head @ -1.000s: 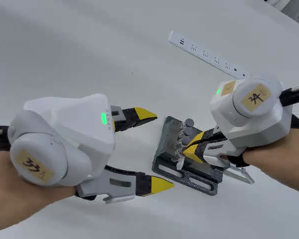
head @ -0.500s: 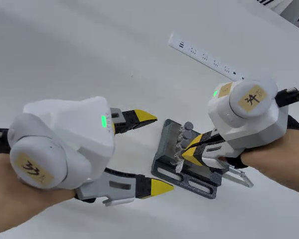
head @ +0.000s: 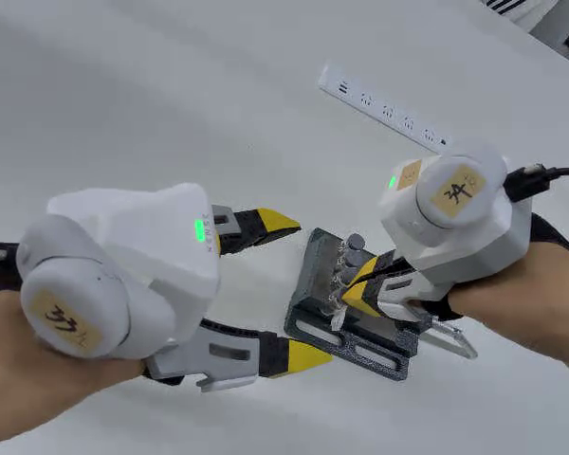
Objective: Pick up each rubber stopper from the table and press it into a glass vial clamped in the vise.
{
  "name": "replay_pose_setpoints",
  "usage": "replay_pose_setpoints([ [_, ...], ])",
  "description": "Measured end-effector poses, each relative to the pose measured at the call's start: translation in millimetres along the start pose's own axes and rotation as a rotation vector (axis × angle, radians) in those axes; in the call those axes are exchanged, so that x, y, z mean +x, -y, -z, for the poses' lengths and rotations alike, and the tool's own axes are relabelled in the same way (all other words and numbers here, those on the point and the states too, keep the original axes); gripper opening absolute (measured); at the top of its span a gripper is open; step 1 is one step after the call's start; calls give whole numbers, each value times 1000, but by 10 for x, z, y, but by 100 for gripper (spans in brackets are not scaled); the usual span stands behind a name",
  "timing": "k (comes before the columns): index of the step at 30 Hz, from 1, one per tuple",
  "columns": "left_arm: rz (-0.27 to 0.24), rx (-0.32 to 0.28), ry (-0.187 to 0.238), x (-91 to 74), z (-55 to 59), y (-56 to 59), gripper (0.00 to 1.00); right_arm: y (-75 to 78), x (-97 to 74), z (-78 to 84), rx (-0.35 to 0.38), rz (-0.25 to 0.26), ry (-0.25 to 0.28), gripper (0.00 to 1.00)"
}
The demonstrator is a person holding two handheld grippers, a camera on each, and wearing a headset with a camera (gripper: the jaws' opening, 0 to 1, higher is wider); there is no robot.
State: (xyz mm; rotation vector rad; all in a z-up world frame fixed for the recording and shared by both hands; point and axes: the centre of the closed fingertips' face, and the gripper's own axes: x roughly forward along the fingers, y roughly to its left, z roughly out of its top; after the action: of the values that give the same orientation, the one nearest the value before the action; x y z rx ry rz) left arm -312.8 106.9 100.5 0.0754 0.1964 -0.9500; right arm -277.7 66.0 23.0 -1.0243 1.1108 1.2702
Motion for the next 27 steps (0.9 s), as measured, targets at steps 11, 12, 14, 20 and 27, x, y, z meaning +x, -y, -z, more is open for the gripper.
replay_pose_setpoints([
  [11, -4, 0, 8, 17, -33, -10, 62, -8, 1, -4, 24, -3, 1, 0],
  [12, -4, -1, 8, 18, -35, -8, 62, -9, -1, -4, 30, -5, 1, 0],
  [14, -4, 1, 8, 17, -29, -9, 62, -8, 0, -7, 32, -8, 0, 0],
  [20, -5, 1, 6, 10, -22, -15, 62, 1, 4, -11, 54, -35, -13, 0],
  [27, -2, 7, 6, 28, -45, -11, 62, -27, -8, -15, 36, -35, -33, 0],
])
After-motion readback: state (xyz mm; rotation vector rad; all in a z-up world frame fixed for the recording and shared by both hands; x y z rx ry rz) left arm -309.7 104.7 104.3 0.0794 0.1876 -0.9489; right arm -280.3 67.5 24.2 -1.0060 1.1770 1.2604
